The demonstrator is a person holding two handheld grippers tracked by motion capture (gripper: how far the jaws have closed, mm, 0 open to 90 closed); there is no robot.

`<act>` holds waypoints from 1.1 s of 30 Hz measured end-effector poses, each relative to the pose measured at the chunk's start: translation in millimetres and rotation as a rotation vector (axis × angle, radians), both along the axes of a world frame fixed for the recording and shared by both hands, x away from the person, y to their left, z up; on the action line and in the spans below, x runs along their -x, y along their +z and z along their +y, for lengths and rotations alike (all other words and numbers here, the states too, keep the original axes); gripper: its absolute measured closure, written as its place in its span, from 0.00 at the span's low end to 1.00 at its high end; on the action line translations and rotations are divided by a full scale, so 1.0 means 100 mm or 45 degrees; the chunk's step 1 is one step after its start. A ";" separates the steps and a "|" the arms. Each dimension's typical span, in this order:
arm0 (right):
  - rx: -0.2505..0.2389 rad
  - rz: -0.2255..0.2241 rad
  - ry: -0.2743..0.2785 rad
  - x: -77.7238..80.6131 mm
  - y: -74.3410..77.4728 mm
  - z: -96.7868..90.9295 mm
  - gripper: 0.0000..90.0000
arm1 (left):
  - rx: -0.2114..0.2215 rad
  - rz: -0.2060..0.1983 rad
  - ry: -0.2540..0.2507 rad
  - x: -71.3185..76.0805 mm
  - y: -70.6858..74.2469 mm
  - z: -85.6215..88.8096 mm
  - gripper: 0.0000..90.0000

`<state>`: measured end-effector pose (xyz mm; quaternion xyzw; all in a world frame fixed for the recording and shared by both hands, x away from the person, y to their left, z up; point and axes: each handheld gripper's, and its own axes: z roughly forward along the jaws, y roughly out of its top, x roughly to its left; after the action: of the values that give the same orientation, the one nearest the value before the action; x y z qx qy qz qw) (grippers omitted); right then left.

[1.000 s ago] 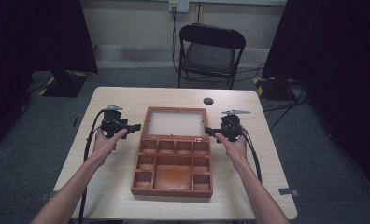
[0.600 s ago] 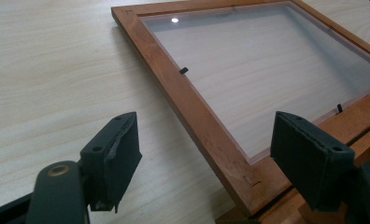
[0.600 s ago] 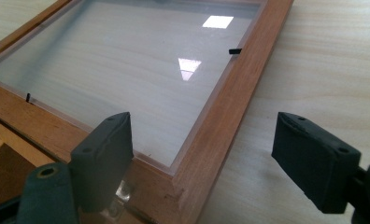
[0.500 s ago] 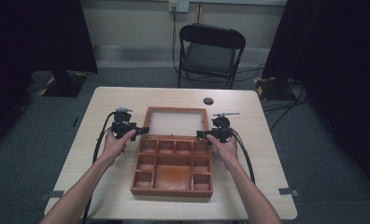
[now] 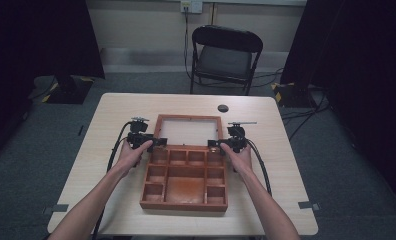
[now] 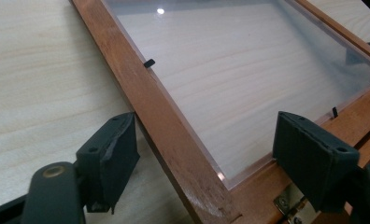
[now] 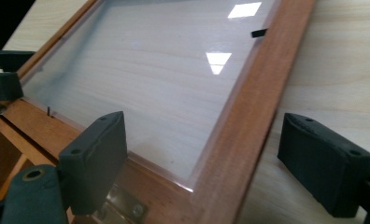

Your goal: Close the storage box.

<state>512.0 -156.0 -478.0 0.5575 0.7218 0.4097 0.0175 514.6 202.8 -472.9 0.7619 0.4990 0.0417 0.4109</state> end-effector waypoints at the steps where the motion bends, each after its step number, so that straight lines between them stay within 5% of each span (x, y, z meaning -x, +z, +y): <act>1: -0.013 0.000 0.003 0.00 -0.01 0.01 0.17 | 0.001 -0.004 0.001 0.00 0.00 0.00 0.23; 6: -0.059 0.009 0.025 -0.02 -0.05 0.05 0.18 | 0.042 0.007 0.012 -0.01 -0.04 0.01 0.21; 24: -0.051 -0.025 0.024 0.01 -0.04 0.06 0.19 | 0.187 0.100 -0.003 -0.05 -0.15 -0.01 0.19; 33: -0.017 -0.108 0.033 0.03 0.01 0.04 0.25 | 0.145 0.045 -0.008 -0.03 -0.09 -0.04 0.20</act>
<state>508.7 -152.0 -476.8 0.5304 0.7247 0.4381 0.0390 517.9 199.2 -481.6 0.7394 0.5052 -0.0015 0.4451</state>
